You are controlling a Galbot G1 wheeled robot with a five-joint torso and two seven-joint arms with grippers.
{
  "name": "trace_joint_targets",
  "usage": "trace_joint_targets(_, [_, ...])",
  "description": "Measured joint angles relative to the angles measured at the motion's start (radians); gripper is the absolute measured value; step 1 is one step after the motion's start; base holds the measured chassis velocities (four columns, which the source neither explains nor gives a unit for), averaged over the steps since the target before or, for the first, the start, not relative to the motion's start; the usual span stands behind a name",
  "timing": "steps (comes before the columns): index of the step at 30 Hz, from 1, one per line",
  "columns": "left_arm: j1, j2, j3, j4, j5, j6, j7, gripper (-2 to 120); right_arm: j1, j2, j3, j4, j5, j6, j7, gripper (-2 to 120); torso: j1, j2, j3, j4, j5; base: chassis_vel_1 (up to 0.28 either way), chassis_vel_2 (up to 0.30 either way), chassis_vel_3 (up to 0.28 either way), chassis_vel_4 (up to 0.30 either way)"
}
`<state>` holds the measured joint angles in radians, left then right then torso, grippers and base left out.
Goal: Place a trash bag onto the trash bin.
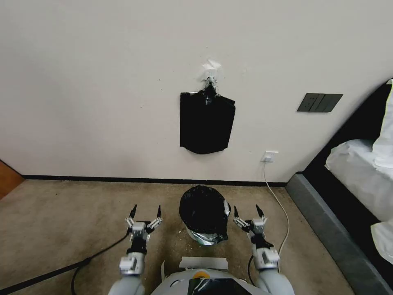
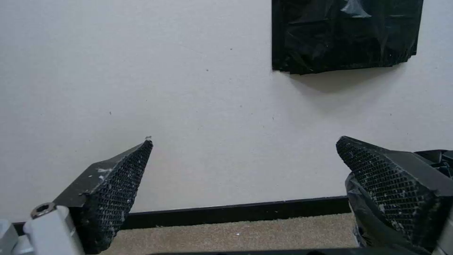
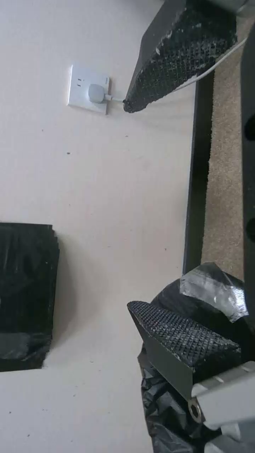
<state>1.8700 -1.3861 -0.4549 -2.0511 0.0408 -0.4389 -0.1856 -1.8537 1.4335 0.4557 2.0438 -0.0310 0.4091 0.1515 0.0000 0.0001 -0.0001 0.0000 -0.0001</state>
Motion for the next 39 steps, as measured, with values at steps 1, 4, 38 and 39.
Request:
trace_joint_targets(1, [0.000,0.000,0.001,0.000,0.000,0.000,0.000,100,0.000,0.000,0.000,0.001,0.000,0.000,0.000,100,0.000,0.000,0.000,0.0000,0.0000,0.000,0.000,0.000,0.000])
trace_joint_targets(4, [-0.002,0.000,0.002,-0.001,-0.001,0.001,-0.001,100,0.001,-0.001,-0.001,0.002,0.002,-0.002,0.001,100,0.000,0.000,0.000,0.0000,0.0000,0.000,0.000,0.000,0.000])
trace_joint_targets(38, [-0.007,0.004,0.007,-0.002,-0.013,0.013,-0.008,100,0.008,-0.007,-0.006,0.004,0.015,-0.018,0.007,100,0.000,0.000,0.000,0.0000,0.0001,0.000,0.000,0.000,0.000])
trace_joint_targets(39, [-0.007,0.004,0.007,-0.002,-0.013,0.013,-0.008,100,0.008,-0.007,-0.006,0.004,0.015,-0.018,0.007,100,0.000,0.000,0.000,0.0000,0.0001,0.000,0.000,0.000,0.000])
